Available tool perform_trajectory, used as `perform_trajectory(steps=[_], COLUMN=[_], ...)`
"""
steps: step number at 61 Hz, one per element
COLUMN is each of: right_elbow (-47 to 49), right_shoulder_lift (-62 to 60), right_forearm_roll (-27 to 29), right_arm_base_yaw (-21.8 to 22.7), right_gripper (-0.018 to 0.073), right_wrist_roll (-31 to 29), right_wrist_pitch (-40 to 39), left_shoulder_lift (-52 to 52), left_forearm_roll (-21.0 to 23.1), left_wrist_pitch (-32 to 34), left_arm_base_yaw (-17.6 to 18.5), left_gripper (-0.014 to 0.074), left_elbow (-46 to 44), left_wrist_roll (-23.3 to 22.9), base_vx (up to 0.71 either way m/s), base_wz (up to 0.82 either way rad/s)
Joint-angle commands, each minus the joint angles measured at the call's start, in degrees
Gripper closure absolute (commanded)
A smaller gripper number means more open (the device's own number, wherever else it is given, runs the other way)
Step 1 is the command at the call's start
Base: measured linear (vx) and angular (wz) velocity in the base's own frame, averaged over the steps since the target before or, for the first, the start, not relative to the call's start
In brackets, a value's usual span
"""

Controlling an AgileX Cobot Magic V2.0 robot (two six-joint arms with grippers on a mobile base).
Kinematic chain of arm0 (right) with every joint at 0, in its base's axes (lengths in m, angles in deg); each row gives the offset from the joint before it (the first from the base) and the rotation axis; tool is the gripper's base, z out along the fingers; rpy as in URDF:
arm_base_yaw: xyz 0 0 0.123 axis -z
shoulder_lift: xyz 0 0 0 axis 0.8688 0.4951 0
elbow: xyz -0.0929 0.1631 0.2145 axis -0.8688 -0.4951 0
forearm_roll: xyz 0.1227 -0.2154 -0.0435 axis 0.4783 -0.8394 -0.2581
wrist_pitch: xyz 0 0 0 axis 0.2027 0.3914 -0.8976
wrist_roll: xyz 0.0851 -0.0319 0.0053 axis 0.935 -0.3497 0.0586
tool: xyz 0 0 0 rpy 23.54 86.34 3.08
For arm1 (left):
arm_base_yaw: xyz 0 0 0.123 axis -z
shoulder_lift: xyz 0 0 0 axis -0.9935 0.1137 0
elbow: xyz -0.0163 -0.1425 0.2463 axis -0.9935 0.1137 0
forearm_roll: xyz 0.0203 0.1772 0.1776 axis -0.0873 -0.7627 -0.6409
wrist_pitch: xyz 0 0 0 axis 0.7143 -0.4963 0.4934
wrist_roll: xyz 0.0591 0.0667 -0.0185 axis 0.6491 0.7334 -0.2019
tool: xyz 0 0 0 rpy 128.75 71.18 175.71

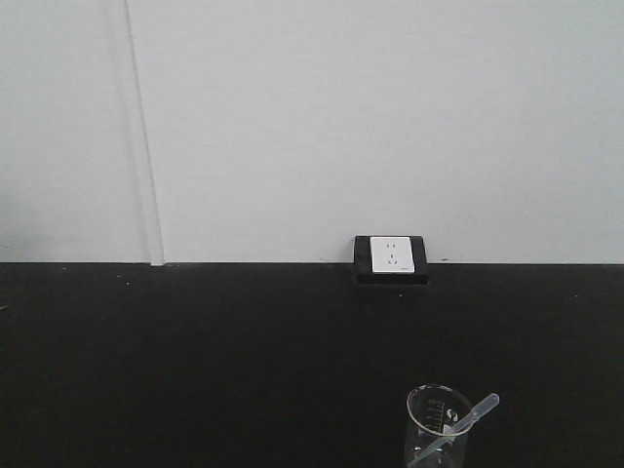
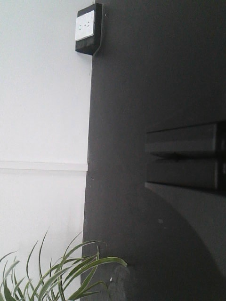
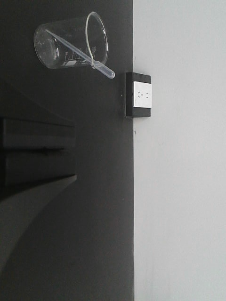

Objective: Grab transparent chemical and place on left bench

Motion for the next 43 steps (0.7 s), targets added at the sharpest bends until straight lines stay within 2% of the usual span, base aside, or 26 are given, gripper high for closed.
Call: perform_trajectory(steps=[1,43], right_elbow=[-0.3,-0.3], right_shoulder_lift=[-0.3,-0.3], right_forearm_roll=[-0.1,-0.1], right_arm_base_yaw=[0.4,0.4], right_gripper=[0.0566,0.0566], right_wrist_roll=[-0.6,-0.6], right_wrist_pitch=[-4.7,-4.7], left_shoulder_lift=[-1.1,-1.1], left_forearm_roll=[0.0,0.0], left_wrist_pitch=[4.5,4.5], left_arm_base_yaw=[0.1,0.1], left_gripper=[0.0600,0.0600], left_elbow=[0.9,0.9], left_wrist_roll=[-0.4,-0.4], base_vx=[0.00,0.00], base_wz=[0.00,0.00])
